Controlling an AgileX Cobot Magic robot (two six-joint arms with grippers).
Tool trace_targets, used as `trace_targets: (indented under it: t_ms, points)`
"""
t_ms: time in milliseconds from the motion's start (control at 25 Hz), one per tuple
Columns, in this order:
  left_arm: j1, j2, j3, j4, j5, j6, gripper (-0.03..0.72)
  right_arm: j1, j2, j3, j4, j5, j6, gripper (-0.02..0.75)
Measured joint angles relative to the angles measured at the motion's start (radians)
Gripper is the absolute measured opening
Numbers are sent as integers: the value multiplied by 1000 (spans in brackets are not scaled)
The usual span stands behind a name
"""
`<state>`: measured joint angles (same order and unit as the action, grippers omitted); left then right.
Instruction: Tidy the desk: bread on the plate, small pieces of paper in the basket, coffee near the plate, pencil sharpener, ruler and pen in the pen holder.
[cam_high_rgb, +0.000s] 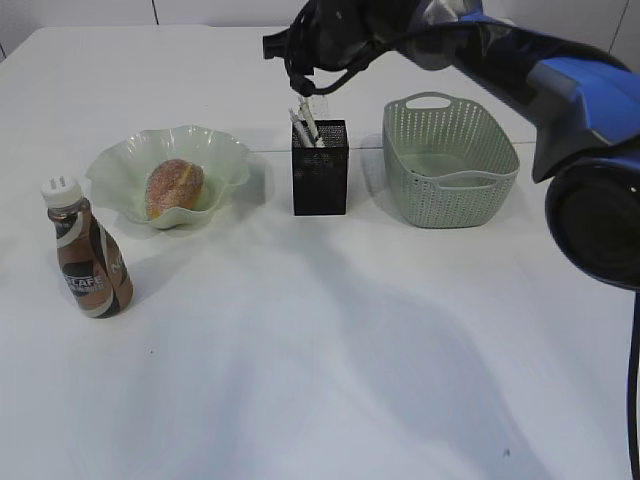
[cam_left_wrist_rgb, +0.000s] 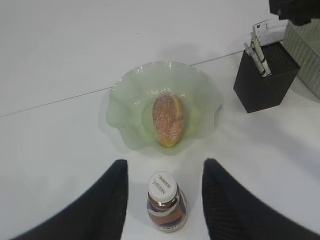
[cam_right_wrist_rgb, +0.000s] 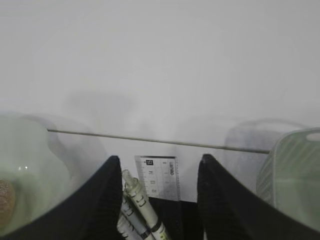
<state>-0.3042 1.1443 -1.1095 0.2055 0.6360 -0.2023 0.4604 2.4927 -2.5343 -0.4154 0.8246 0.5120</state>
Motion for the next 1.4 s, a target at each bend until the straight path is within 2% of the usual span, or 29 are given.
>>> trace_targets:
  t_ms: [280, 360, 720, 1040, 1400]
  points:
    - [0, 0, 0, 0, 11, 0, 340, 0, -84, -2, 2, 95, -29, 400]
    - [0, 0, 0, 0, 28, 0, 340, 0, -121, -4, 22, 201, -58, 400]
    - [0, 0, 0, 0, 114, 0, 340, 0, -172, -4, 97, 419, -236, 402]
    - [0, 0, 0, 0, 224, 0, 340, 0, -237, -4, 192, 433, -360, 402]
    - [0, -20, 0, 0, 361, 3, 340, 0, -398, 50, 228, 435, -435, 402]
